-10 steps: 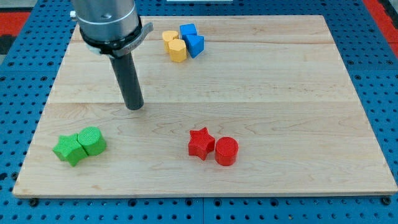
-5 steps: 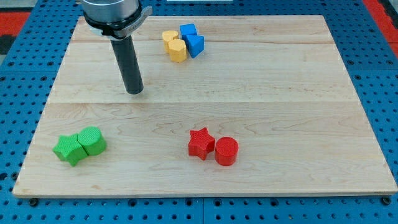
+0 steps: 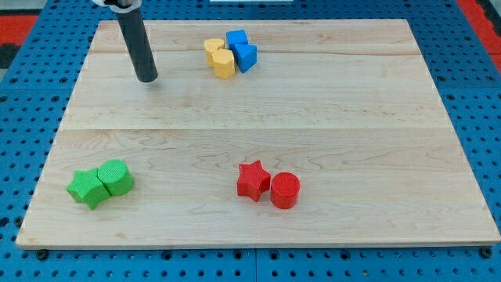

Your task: Move the yellow blocks diagonal to the blue blocks

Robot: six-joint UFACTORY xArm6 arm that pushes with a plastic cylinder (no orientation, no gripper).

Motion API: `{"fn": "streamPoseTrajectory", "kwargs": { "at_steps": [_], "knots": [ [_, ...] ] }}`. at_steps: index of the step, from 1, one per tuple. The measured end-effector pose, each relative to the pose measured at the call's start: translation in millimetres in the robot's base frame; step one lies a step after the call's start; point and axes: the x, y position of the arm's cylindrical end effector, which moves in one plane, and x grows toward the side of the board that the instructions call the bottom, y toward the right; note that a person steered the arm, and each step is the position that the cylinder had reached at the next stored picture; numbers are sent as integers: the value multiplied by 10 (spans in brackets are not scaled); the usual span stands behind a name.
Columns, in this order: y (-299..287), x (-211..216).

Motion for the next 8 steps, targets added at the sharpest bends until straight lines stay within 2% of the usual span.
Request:
{"fn": "streamPoseTrajectory", "kwargs": {
  "at_steps": [1,2,3,5,7,8],
  "knots": [
    [5,-92],
    [241,-726],
    [258,-957],
    [258,-1034],
    [538,-1460],
    [612,-1451]
  ]
}}
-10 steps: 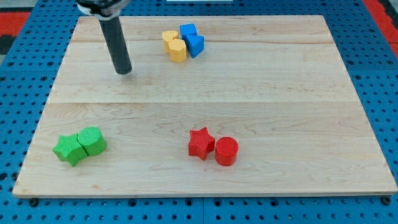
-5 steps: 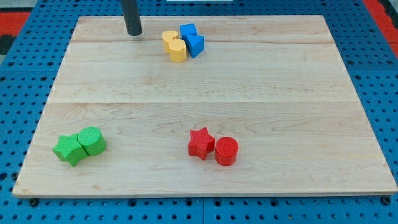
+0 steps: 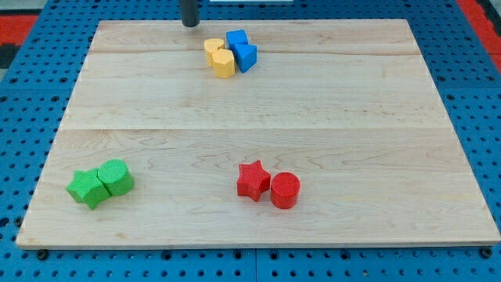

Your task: Move the yellow blocks diagonal to the blue blocks

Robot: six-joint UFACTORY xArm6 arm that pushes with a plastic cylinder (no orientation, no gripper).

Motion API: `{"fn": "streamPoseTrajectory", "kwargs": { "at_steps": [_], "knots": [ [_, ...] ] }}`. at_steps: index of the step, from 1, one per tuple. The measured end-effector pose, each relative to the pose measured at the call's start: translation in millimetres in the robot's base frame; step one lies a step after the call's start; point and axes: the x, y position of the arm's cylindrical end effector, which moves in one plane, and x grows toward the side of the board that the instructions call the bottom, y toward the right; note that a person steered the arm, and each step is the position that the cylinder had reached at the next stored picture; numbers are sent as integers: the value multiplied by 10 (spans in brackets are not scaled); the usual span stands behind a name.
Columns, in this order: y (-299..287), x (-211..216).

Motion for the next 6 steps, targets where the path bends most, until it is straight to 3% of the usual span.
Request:
{"fn": "streamPoseTrajectory", "kwargs": {
  "at_steps": [2,4,6],
  "knots": [
    [129,204],
    [748,1308],
    [286,1298]
  ]
}}
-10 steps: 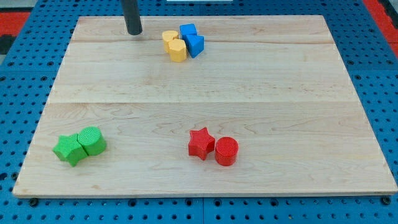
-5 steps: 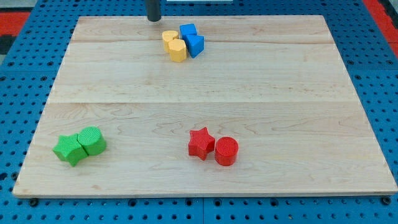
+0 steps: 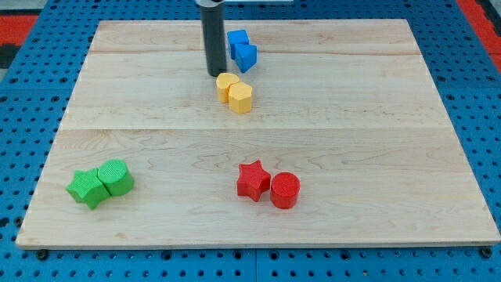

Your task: Move the yellow blocks diagonal to the blue blocks

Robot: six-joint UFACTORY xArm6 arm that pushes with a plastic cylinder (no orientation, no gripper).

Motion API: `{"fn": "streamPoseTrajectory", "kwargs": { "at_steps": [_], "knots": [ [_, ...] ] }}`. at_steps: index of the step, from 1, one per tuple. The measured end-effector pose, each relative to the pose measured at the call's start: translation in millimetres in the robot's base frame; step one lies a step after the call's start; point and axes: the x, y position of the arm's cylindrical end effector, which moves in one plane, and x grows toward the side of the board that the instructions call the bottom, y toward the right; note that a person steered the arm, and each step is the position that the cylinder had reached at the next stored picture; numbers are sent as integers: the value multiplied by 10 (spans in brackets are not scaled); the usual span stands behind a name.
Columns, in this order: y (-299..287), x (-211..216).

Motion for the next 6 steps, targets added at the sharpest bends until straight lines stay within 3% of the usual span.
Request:
{"fn": "streamPoseTrajectory", "kwargs": {
  "at_steps": [1,6],
  "knots": [
    [-432,1],
    [-432,156]
  ]
}}
